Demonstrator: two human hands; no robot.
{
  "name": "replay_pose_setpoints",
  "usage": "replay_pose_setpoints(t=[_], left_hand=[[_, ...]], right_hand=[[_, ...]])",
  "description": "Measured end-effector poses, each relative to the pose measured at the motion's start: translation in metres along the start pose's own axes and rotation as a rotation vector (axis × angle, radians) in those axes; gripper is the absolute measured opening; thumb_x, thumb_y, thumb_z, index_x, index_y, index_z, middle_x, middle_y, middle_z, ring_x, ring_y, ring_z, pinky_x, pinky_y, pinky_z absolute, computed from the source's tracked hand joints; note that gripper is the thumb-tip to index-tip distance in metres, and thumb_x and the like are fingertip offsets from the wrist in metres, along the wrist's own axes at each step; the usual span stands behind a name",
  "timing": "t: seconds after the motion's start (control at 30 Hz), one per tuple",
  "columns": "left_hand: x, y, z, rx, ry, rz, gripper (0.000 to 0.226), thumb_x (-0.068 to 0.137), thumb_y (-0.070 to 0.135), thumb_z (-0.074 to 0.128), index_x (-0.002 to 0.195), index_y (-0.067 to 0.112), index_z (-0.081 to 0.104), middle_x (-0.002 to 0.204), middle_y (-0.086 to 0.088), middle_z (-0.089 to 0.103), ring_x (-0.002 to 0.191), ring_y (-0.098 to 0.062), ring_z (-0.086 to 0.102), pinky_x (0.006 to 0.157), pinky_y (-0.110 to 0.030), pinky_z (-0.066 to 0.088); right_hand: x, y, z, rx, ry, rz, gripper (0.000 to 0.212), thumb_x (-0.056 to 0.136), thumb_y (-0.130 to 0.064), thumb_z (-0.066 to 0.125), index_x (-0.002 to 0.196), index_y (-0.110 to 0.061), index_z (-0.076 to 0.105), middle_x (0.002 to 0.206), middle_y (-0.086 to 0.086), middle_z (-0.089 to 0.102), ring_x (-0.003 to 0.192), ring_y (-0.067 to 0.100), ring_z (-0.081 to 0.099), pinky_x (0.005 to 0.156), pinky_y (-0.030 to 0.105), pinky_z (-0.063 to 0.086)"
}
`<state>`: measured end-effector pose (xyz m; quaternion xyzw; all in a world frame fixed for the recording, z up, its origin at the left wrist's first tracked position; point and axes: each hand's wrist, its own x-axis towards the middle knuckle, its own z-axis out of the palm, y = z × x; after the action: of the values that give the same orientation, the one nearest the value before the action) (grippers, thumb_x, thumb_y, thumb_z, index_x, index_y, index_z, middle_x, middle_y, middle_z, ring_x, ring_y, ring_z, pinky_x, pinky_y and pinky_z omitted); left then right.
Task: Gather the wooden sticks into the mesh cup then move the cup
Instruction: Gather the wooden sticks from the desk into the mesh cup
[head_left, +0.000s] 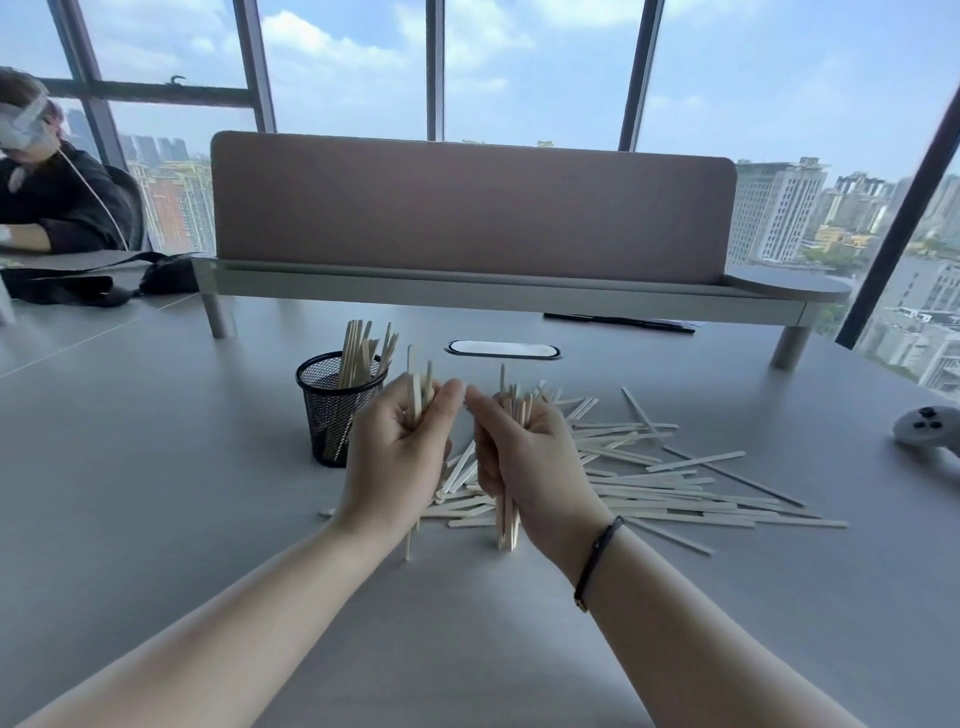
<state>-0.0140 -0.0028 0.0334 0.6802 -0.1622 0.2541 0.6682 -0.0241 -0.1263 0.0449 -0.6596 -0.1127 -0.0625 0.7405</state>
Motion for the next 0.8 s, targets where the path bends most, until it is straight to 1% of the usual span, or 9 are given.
replay_pose_setpoints(t=[0.07, 0.13, 0.23, 0.37, 0.47, 0.6, 0.7, 0.8], left_hand=[[0.0, 0.002, 0.0, -0.028, 0.01, -0.043, 0.031, 0.096, 0.026, 0.062, 0.074, 0.005, 0.055, 0.044, -0.007, 0.038, 0.037, -0.019, 0.034, 0.039, -0.038, 0.03], [0.0, 0.003, 0.001, -0.052, 0.017, -0.083, 0.033, 0.097, 0.021, 0.061, 0.069, 0.005, 0.054, 0.042, -0.003, 0.038, 0.033, -0.019, 0.034, 0.041, -0.038, 0.032], [0.0, 0.003, 0.002, -0.082, 0.017, -0.151, 0.04, 0.096, 0.023, 0.061, 0.064, 0.004, 0.048, 0.04, 0.001, 0.037, 0.032, -0.018, 0.035, 0.043, -0.033, 0.031], [0.002, 0.001, 0.001, -0.105, -0.025, -0.249, 0.049, 0.094, 0.026, 0.064, 0.055, 0.013, 0.039, 0.041, 0.001, 0.034, 0.036, -0.018, 0.032, 0.043, -0.028, 0.027], [0.002, -0.001, 0.001, -0.143, -0.026, -0.343, 0.055, 0.092, 0.026, 0.068, 0.05, 0.021, 0.033, 0.041, 0.004, 0.028, 0.035, -0.015, 0.025, 0.043, -0.022, 0.022], [0.008, 0.005, -0.001, -0.207, 0.071, -0.394, 0.063, 0.095, 0.029, 0.062, 0.041, 0.022, 0.031, 0.038, 0.004, 0.026, 0.032, -0.014, 0.023, 0.041, -0.019, 0.022], [0.026, 0.019, -0.01, -0.341, 0.148, -0.438, 0.069, 0.097, 0.033, 0.058, 0.035, 0.022, 0.03, 0.037, 0.007, 0.022, 0.031, -0.012, 0.018, 0.039, -0.018, 0.017], [0.056, 0.037, -0.03, -0.392, 0.207, -0.378, 0.068, 0.1, 0.038, 0.051, 0.039, 0.023, 0.025, 0.039, 0.005, 0.02, 0.034, -0.013, 0.015, 0.039, -0.019, 0.019]], right_hand=[[0.0, 0.0, 0.0, 0.006, -0.006, -0.003, 0.051, 0.096, -0.025, 0.062, 0.048, -0.018, 0.046, 0.043, -0.001, 0.037, 0.04, 0.018, 0.031, 0.045, 0.03, 0.029], [0.0, 0.0, 0.0, 0.008, -0.007, -0.011, 0.051, 0.096, -0.025, 0.062, 0.048, -0.017, 0.044, 0.043, -0.001, 0.037, 0.04, 0.019, 0.03, 0.045, 0.03, 0.028], [0.001, 0.0, -0.001, 0.012, -0.001, -0.008, 0.05, 0.094, -0.025, 0.063, 0.05, -0.017, 0.042, 0.044, 0.001, 0.036, 0.041, 0.019, 0.029, 0.045, 0.03, 0.028], [0.002, 0.002, -0.002, 0.061, 0.034, 0.052, 0.052, 0.092, -0.026, 0.066, 0.048, -0.02, 0.039, 0.044, 0.001, 0.033, 0.04, 0.018, 0.028, 0.043, 0.026, 0.028], [0.004, 0.002, -0.004, 0.11, 0.076, 0.132, 0.058, 0.09, -0.029, 0.067, 0.044, -0.024, 0.033, 0.043, 0.0, 0.027, 0.041, 0.016, 0.022, 0.043, 0.024, 0.022], [0.007, -0.002, 0.0, 0.173, 0.09, 0.21, 0.064, 0.093, -0.029, 0.061, 0.038, -0.024, 0.029, 0.037, -0.002, 0.024, 0.035, 0.013, 0.016, 0.044, 0.023, 0.014], [0.016, -0.01, 0.01, 0.203, 0.063, 0.224, 0.058, 0.093, -0.027, 0.06, 0.047, -0.025, 0.025, 0.04, -0.003, 0.02, 0.036, 0.012, 0.014, 0.047, 0.024, 0.009], [0.037, -0.027, 0.03, 0.239, 0.012, 0.195, 0.055, 0.094, -0.029, 0.059, 0.051, -0.026, 0.024, 0.043, -0.004, 0.018, 0.04, 0.013, 0.011, 0.047, 0.027, 0.007]])
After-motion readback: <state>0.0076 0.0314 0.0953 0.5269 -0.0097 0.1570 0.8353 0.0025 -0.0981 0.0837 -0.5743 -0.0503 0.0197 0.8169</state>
